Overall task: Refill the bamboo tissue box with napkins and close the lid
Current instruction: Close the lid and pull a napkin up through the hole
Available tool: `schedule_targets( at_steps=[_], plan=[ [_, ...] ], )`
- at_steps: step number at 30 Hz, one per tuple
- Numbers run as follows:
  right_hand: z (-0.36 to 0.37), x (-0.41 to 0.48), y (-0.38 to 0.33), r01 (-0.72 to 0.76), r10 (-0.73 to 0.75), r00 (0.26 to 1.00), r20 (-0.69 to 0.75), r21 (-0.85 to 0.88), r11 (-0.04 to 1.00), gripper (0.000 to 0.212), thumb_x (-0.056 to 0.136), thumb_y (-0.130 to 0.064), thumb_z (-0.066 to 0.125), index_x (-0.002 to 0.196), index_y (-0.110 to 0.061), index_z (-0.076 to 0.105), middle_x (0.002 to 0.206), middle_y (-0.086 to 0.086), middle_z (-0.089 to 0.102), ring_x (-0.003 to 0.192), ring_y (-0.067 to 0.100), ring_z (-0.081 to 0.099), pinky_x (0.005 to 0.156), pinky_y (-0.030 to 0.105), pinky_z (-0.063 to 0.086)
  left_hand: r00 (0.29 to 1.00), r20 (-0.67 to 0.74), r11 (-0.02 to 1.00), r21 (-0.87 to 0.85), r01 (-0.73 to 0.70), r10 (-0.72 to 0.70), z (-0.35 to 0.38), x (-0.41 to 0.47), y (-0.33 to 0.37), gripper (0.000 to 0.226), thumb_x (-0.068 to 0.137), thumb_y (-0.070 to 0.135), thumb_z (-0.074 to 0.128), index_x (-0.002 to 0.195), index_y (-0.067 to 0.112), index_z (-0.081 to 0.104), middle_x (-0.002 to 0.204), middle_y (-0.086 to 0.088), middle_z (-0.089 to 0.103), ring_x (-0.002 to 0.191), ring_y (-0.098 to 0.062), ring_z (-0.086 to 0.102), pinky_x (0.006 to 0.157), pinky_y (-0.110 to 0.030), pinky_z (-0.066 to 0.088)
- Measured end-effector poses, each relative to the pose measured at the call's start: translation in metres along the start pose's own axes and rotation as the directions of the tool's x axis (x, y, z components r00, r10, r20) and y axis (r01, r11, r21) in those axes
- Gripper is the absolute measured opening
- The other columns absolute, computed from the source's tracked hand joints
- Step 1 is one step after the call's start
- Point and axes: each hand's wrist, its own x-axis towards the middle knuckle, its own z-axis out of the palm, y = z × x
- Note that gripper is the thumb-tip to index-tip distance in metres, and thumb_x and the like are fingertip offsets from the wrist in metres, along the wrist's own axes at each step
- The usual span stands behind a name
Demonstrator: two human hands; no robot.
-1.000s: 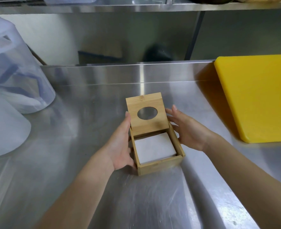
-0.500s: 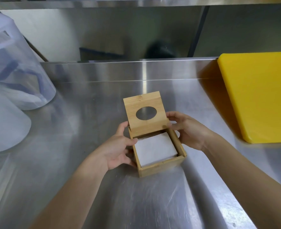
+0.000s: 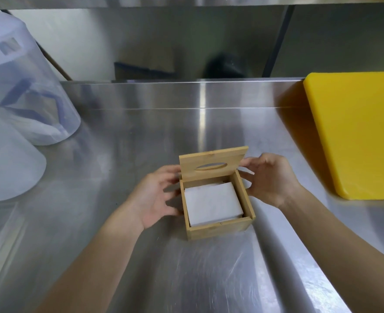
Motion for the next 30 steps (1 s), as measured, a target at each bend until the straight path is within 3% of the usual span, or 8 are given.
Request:
schedule_targets(
  at_steps=[2,4,8,11,16,21,27,30],
  plan=[
    [0.003,-0.002,-0.005,-0.091,0.088,0.996,-0.026,-0.125,0.988,0.039,0.085,-0.045,0.044,0.080,-0.010,0.061,0.093,0.005,0.065,0.100,0.024,0.053,0.082,0.049,0.048,0.987,0.053,0.985,-0.065,0.157,-0.154,-0.003,0.001,-0.001,0.057,0.086,0.057,0.047,0.130,0.021,0.048,0.139,-0.014,0.045,0.125,-0.036,0.044,0.097,-0.072,0.027],
    [0.012,-0.004,-0.011,-0.136,0.134,0.991,-0.026,-0.249,0.959,0.048,0.082,-0.059,0.048,0.091,-0.015,0.064,0.102,0.007,0.060,0.104,0.026,0.053,0.094,0.054,0.041,0.972,0.114,0.979,0.025,0.204,-0.206,0.004,-0.002,0.000,0.072,0.078,0.071,0.044,0.128,0.019,0.047,0.137,-0.010,0.048,0.127,-0.036,0.040,0.100,-0.073,0.021],
    [0.018,-0.011,-0.016,-0.039,0.061,0.997,0.048,-0.368,0.929,0.022,0.084,-0.036,0.058,0.103,-0.025,0.062,0.112,0.001,0.056,0.107,0.022,0.052,0.082,0.049,0.049,0.980,0.162,0.978,0.188,0.087,-0.118,0.010,-0.007,-0.004,0.051,0.078,0.059,0.048,0.116,0.027,0.060,0.130,-0.004,0.055,0.120,-0.029,0.047,0.099,-0.067,0.032],
    [0.008,-0.015,-0.002,0.033,0.003,0.997,0.074,-0.477,0.878,0.043,0.090,-0.023,0.055,0.132,-0.021,0.048,0.129,-0.002,0.053,0.119,0.014,0.050,0.079,0.033,0.050,0.985,0.170,0.946,0.320,-0.058,0.003,-0.002,-0.008,-0.020,0.054,0.068,0.056,0.059,0.121,0.044,0.055,0.133,0.010,0.054,0.127,-0.019,0.045,0.107,-0.060,0.026],
    [-0.008,-0.021,0.021,0.258,-0.218,0.965,0.149,-0.703,0.663,0.058,0.089,-0.026,0.059,0.142,-0.031,0.034,0.144,-0.009,0.042,0.126,0.004,0.045,0.100,0.018,0.041,0.935,0.241,0.822,0.453,-0.346,0.261,-0.008,-0.009,-0.045,0.049,0.080,0.036,0.054,0.121,0.055,0.035,0.116,0.045,0.053,0.118,0.016,0.043,0.101,-0.019,0.034],
    [-0.014,-0.020,0.031,0.359,-0.299,0.926,0.231,-0.785,0.504,0.062,0.088,-0.029,0.059,0.143,-0.032,0.030,0.143,-0.015,0.038,0.131,0.001,0.037,0.091,0.004,0.042,0.917,0.237,0.782,0.479,-0.398,0.322,-0.014,-0.003,-0.064,0.079,0.077,0.047,0.060,0.143,0.047,0.015,0.139,0.038,0.036,0.132,0.007,0.030,0.115,-0.040,0.022],
    [-0.019,-0.018,0.028,0.376,-0.268,0.921,0.282,-0.822,0.427,0.065,0.085,-0.037,0.061,0.143,-0.033,0.031,0.149,-0.012,0.034,0.135,0.004,0.034,0.107,0.023,0.038,0.915,0.246,0.777,0.485,-0.401,0.319,-0.018,-0.002,-0.068,0.087,0.078,0.046,0.061,0.148,0.038,0.009,0.148,0.026,0.030,0.135,0.005,0.027,0.115,-0.043,0.021],
    [-0.015,-0.023,0.024,0.390,-0.416,0.857,0.305,-0.911,0.135,0.048,0.085,-0.041,0.062,0.130,-0.030,0.052,0.146,-0.001,0.040,0.134,0.015,0.038,0.111,0.033,0.032,0.890,0.131,0.665,0.619,-0.418,0.437,-0.014,-0.005,-0.068,0.083,0.074,0.054,0.060,0.144,0.041,0.017,0.149,0.020,0.029,0.136,0.003,0.025,0.114,-0.043,0.022]
  ],
)
